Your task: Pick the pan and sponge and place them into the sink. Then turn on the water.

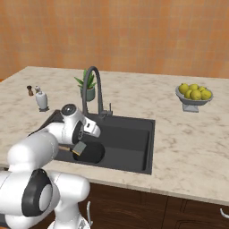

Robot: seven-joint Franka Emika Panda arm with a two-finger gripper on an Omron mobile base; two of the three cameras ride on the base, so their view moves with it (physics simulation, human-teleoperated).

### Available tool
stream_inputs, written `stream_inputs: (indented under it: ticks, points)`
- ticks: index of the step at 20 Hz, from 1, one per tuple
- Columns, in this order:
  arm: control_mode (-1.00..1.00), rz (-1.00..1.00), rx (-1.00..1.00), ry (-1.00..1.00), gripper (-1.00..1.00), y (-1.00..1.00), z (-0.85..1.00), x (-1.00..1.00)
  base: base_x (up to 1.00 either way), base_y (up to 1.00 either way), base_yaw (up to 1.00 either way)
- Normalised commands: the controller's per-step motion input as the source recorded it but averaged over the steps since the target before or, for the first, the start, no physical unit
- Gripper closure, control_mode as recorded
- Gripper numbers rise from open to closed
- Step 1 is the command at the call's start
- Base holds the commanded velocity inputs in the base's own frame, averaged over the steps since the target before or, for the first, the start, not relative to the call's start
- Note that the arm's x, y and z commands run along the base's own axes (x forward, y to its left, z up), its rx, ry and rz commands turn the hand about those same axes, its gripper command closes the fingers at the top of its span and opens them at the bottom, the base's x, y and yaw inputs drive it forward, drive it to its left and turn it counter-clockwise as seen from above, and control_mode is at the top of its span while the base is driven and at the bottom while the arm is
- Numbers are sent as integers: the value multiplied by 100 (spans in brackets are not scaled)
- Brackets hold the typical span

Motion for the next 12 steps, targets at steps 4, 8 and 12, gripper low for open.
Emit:
stream_inputs:
  ticks: [4,8,12]
  points:
    - [-100,2,0,-2,-100,-39,0,0,0,0,0]
    - [-100,2,0,-5,-100,-31,0,0,0,0,0]
    - [-100,0,0,-6,-100,-15,0,0,0,0,0]
